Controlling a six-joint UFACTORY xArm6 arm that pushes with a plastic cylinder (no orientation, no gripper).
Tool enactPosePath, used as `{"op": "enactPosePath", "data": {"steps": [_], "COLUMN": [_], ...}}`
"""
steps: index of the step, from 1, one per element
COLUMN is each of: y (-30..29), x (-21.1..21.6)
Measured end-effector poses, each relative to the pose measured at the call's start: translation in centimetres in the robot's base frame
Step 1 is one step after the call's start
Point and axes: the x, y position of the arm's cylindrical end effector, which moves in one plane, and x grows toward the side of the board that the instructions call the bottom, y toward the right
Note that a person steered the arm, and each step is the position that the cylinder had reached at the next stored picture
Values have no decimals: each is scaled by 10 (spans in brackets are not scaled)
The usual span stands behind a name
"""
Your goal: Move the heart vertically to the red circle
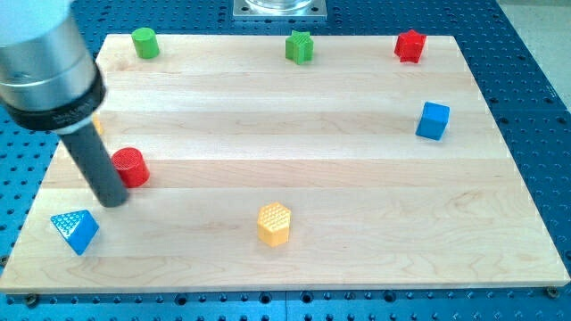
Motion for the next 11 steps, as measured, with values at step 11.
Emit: {"op": "enactPosePath", "data": {"steps": [11], "y": [86], "x": [-122]}}
